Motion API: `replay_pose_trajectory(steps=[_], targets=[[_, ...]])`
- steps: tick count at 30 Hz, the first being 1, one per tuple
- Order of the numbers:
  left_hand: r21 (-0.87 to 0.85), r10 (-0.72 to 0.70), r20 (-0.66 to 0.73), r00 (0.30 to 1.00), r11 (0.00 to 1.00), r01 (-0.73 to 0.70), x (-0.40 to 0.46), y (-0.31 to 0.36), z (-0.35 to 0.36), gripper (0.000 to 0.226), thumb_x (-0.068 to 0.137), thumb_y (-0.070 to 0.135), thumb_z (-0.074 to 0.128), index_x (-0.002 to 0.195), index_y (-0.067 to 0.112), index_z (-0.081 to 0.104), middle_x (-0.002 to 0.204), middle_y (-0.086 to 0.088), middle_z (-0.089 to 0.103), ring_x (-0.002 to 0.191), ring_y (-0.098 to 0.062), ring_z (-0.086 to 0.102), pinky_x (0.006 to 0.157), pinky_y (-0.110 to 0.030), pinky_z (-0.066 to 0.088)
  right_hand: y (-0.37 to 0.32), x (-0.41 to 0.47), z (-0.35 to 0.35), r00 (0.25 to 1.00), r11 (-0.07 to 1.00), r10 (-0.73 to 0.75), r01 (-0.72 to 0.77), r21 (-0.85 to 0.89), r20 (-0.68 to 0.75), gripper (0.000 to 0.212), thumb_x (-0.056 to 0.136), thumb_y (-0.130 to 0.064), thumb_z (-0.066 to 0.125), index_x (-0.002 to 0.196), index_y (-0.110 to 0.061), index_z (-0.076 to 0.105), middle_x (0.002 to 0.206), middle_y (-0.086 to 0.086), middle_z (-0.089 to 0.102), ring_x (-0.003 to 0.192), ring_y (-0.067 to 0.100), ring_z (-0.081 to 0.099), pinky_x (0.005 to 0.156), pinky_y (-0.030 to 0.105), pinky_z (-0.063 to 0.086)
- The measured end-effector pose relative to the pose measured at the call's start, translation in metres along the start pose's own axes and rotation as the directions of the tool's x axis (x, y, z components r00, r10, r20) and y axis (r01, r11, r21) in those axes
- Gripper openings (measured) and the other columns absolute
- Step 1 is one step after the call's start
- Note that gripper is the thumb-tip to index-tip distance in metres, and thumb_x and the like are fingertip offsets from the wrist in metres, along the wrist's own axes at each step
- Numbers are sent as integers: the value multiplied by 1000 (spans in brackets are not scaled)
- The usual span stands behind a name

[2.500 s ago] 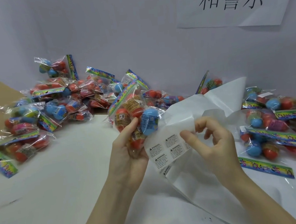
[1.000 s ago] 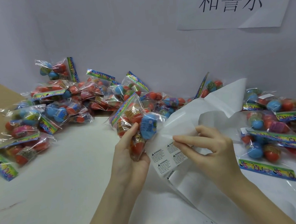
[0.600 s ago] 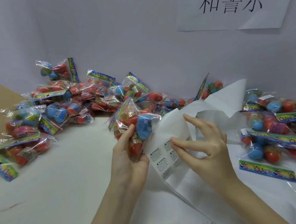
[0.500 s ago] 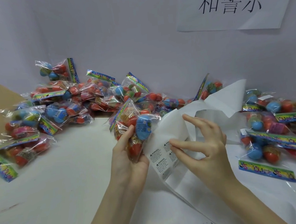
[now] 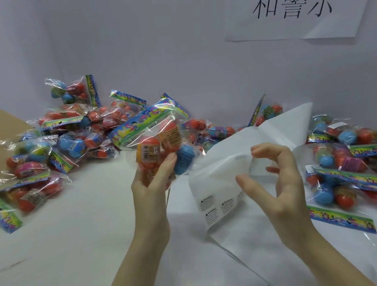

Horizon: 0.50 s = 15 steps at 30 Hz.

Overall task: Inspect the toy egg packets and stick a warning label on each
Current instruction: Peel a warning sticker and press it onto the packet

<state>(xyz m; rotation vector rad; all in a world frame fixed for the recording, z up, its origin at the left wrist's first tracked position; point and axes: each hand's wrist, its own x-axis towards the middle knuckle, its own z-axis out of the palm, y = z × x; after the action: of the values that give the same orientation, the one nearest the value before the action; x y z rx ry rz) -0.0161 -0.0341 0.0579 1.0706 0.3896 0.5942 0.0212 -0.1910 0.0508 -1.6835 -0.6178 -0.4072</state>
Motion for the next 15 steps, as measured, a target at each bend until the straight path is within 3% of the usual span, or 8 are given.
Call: replay_pose_trajectory(steps=[2, 5, 7, 8, 10, 15], targets=[[-18, -40, 92, 995, 999, 42, -5, 4, 1, 26, 57, 34, 65, 81, 23, 66, 68, 13, 69, 59, 3, 58, 52, -12, 46, -1, 2, -1, 999, 997, 29, -27, 74, -19, 44, 65, -27, 69, 99, -43, 47, 105, -16, 53, 97, 5, 54, 84, 14, 37], [-96, -139, 248, 959, 981, 167, -12, 8, 2, 23, 51, 30, 69, 70, 17, 72, 64, 5, 68, 54, -3, 61, 49, -15, 50, -2, 4, -2, 999, 977, 43, -41, 209, -7, 57, 66, -16, 66, 99, -57, 45, 110, -11, 53, 93, 10, 60, 84, 18, 42], [-128, -193, 323, 927, 961, 245, -13, 9, 1, 22, 41, 8, 73, 61, 16, 75, 65, 1, 70, 54, -7, 64, 50, -17, 52, -4, 5, -2, 998, 963, 55, -49, 267, -15, 54, 66, -16, 65, 98, -56, 48, 110, -8, 55, 94, 11, 60, 85, 25, 43], [-140, -214, 351, 911, 950, 278, -12, 9, 0, 21, 49, 0, 67, 60, 16, 75, 64, 0, 70, 54, -8, 64, 50, -18, 53, -4, 5, -3, 998, 958, 63, -55, 283, -19, 52, 66, -16, 65, 97, -56, 50, 110, -9, 55, 94, 11, 60, 86, 28, 44], [-149, -235, 407, 883, 936, 318, -13, 9, -1, 17, 60, 12, 58, 60, 15, 75, 62, 0, 69, 52, -8, 64, 51, -19, 53, -6, 6, -4, 997, 945, 73, -66, 320, -9, 51, 65, -17, 67, 98, -52, 50, 110, -7, 56, 94, 13, 61, 85, 26, 45], [-61, -234, 479, 846, 953, 298, -11, 8, -3, 18, 59, 14, 62, 69, 15, 77, 72, -1, 72, 64, -8, 68, 60, -18, 55, -12, 6, -4, 988, 852, 127, -153, 500, 86, 56, 64, -8, 64, 107, -38, 45, 107, 2, 56, 79, 18, 67, 72, 18, 50]])
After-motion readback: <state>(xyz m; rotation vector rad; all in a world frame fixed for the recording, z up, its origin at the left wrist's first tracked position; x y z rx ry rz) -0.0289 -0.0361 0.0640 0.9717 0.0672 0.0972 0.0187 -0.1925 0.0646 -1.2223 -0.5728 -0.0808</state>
